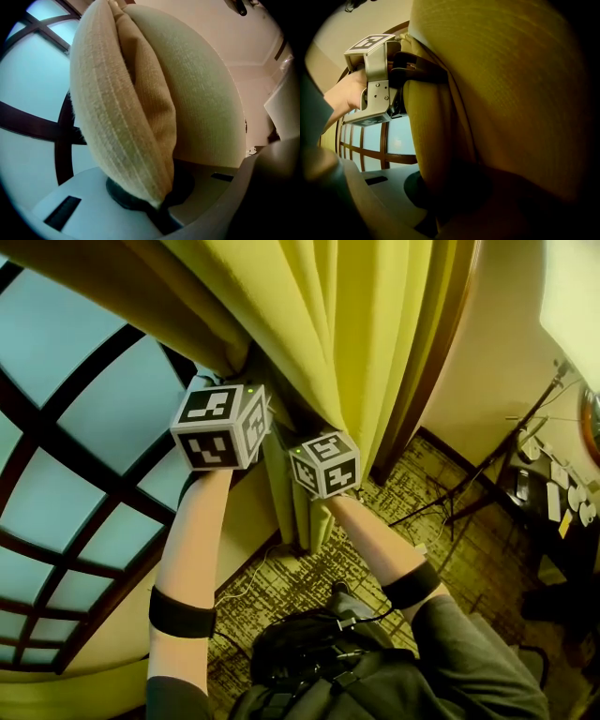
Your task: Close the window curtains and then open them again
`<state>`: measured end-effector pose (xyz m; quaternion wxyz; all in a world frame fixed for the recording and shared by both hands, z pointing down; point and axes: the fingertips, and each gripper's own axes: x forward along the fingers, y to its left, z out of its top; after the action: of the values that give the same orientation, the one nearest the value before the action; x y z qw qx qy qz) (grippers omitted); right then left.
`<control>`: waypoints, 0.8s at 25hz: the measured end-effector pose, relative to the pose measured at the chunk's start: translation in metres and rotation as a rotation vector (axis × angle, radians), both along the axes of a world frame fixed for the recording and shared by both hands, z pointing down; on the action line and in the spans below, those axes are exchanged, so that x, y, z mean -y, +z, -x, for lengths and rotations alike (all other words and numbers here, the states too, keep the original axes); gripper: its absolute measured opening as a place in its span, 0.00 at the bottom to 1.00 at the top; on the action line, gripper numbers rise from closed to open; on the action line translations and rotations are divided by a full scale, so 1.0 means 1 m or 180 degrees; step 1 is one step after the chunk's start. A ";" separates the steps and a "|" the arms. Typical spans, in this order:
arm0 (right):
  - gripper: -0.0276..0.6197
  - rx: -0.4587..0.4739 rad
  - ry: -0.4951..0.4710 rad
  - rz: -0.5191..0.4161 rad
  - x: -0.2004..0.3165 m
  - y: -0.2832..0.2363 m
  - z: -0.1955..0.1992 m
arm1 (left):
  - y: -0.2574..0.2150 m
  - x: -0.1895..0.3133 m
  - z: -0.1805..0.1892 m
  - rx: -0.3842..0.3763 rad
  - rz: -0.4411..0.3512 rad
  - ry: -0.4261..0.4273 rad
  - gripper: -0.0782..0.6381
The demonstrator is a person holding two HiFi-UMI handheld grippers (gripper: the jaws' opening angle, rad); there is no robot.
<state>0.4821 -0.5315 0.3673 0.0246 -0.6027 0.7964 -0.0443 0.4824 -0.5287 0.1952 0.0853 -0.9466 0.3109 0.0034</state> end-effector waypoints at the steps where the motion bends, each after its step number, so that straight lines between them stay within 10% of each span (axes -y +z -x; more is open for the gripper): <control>1: 0.08 0.0001 0.0022 -0.0014 0.001 -0.002 -0.009 | -0.001 0.001 -0.008 -0.0012 -0.0003 0.0012 0.12; 20: 0.08 0.0120 0.0158 -0.0034 0.013 -0.014 -0.057 | -0.012 0.012 -0.053 -0.0107 0.0062 0.0064 0.12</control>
<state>0.5393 -0.5443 0.3529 0.0440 -0.6212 0.7808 -0.0507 0.5353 -0.5408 0.1832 0.0709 -0.9503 0.3028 0.0171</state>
